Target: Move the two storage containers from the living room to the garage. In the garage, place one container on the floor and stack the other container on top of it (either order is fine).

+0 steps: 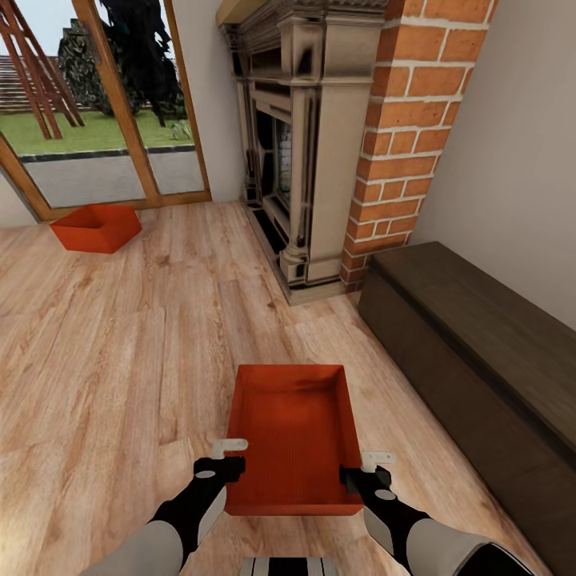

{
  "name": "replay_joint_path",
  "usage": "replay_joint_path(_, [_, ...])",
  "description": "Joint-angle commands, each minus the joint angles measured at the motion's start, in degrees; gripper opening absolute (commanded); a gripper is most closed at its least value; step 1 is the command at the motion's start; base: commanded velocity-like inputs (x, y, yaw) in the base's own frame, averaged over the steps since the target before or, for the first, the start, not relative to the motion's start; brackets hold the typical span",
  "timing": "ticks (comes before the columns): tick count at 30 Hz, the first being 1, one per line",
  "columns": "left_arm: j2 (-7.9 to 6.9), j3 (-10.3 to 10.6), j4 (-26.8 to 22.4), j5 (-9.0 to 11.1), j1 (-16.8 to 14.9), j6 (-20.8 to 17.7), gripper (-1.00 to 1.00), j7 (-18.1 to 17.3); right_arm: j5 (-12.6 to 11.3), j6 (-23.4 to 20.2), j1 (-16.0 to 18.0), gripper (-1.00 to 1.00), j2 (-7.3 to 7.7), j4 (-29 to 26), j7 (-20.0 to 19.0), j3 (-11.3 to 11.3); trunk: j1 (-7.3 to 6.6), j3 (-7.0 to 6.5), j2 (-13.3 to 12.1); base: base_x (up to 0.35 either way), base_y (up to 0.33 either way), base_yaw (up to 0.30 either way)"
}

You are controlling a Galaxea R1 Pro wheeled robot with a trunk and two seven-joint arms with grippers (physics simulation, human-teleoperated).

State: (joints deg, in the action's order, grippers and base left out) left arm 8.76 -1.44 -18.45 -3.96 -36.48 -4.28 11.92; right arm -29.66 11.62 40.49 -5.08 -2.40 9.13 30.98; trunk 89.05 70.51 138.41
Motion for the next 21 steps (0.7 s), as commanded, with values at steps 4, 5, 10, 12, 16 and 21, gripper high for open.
replay_joint_path(4, [0.03, -0.20, -0.06, -0.57, 0.00, -0.37, 1.00, 0.13, -0.55, 0.15, 0.02, 1.00, -0.02, 0.03, 0.18, 0.49, -0.01, 0.04, 0.01, 0.000, 0.000, 0.000])
replay_joint_path(5, [0.03, -0.22, -0.04, -0.59, 0.00, -0.37, 1.00, 0.13, -0.56, 0.15, 0.02, 1.00, -0.02, 0.03, 0.18, 0.51, -0.01, 0.04, 0.01, 0.000, 0.000, 0.000])
replay_joint_path(10, [0.03, -0.23, -0.02, -0.61, 0.00, -0.34, 1.00, 0.13, -0.54, 0.15, 0.02, 1.00, -0.02, 0.03, 0.18, 0.52, -0.01, 0.04, 0.01, 0.000, 0.000, 0.000])
replay_joint_path(12, [0.03, -0.23, 0.03, -0.61, 0.00, -0.31, 1.00, 0.13, -0.51, 0.17, 0.02, 1.00, -0.02, 0.03, 0.18, 0.50, -0.01, 0.04, 0.01, 0.000, 0.000, 0.000])
replay_joint_path(16, [0.03, -0.30, -0.07, -0.55, 0.00, -0.29, 1.00, 0.13, -0.50, 0.23, 0.02, 1.00, 0.00, 0.03, 0.18, 0.49, -0.01, 0.04, 0.01, 0.000, 0.000, 0.000])
replay_joint_path(21, [0.05, -0.39, -0.26, -0.53, 0.00, -0.29, 1.00, 0.13, -0.49, 0.23, 0.02, 1.00, -0.01, 0.03, 0.18, 0.49, -0.01, 0.04, 0.01, 0.000, 0.000, 0.000])
